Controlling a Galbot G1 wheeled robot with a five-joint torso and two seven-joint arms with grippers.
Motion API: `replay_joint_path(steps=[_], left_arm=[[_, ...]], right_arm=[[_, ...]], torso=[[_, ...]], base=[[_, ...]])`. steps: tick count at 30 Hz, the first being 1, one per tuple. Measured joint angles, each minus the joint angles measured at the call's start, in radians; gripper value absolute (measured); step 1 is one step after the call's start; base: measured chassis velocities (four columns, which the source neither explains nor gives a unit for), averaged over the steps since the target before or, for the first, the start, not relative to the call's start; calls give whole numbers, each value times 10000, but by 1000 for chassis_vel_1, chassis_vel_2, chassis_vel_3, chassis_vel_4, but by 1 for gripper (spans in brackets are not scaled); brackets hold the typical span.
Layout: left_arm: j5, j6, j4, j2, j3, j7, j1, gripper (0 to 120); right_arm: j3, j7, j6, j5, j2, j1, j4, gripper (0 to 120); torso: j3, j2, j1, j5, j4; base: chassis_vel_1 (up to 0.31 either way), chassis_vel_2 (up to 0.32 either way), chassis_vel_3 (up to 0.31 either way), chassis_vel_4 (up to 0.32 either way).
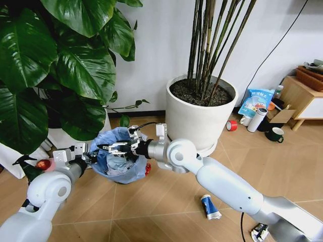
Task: Pick up the trash bin and place the garbage on the floor into it.
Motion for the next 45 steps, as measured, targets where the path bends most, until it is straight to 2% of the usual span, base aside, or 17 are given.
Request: replay_joint_path(steps=[1,3,5,6,8,16,21,22,24,31,37,38,40,43,45], left_arm=[[0,0,0,0,0,0,0,0],[46,-29,-22,-7,0,0,49,0],[54,-38,-25,-10,0,0,58,0],[75,-53,-30,-18,0,0,77,0],[92,-64,-48,-46,-7,0,99,0],[117,-64,-73,-145,-316,-37,227,0],[96,-47,-35,-52,-730,-37,360,0],[84,-40,23,50,-956,-18,423,0],[74,-37,41,70,-1032,-16,423,0],[-51,-23,-21,115,-1119,-60,442,0],[-218,-8,-175,118,-1050,-215,420,0],[-247,-4,-242,107,-1008,-241,424,0],[-250,-4,-251,105,-1004,-245,425,0],[-283,2,-359,96,-960,-326,454,0],[-326,6,-395,103,-943,-347,456,0]], right_arm=[[0,0,0,0,0,0,0,100],[86,-834,405,-1750,-144,-13,-234,100],[96,-1023,569,-2108,-173,-14,-290,100],[155,-1584,924,-2979,-243,-27,-402,100],[245,-1998,1079,-3430,-325,-51,-401,100],[632,-1855,1179,-3433,-472,-195,-37,100],[1238,-1603,1042,-3324,-957,-401,173,100],[1765,-1564,1009,-3192,-1620,-815,342,100],[1982,-1594,1047,-3172,-1933,-1083,401,100],[2566,-1943,1174,-3305,-2428,-2071,268,100],[2521,-2172,1381,-3985,-2387,-2728,-413,100],[2172,-2170,1444,-4234,-2225,-2790,-886,100],[2114,-2163,1445,-4257,-2190,-2786,-936,100],[1275,-1951,1499,-4689,-1400,-2388,-2224,100],[1076,-1936,1523,-4832,-1110,-2256,-2593,100]], torso=[[0,0,0,0,0],[0,0,0,1,-1],[0,0,0,1,-1],[0,0,0,3,-1],[0,0,0,2,0],[0,0,0,2,1],[0,0,0,2,1],[0,1,0,2,-1],[0,1,0,3,-2],[0,1,0,3,0],[-1,1,0,3,-2],[0,0,0,3,-3],[0,0,0,4,-3],[0,0,0,1,0],[0,0,0,2,2]], base=[[0,0,0,0],[0,0,0,0],[0,0,0,0],[0,0,0,0],[0,0,0,0],[0,0,0,0],[0,0,0,0],[0,0,0,0],[0,0,0,0],[0,0,0,0],[0,0,0,0],[0,0,0,0],[0,0,0,0],[0,0,0,0],[0,0,0,0]])
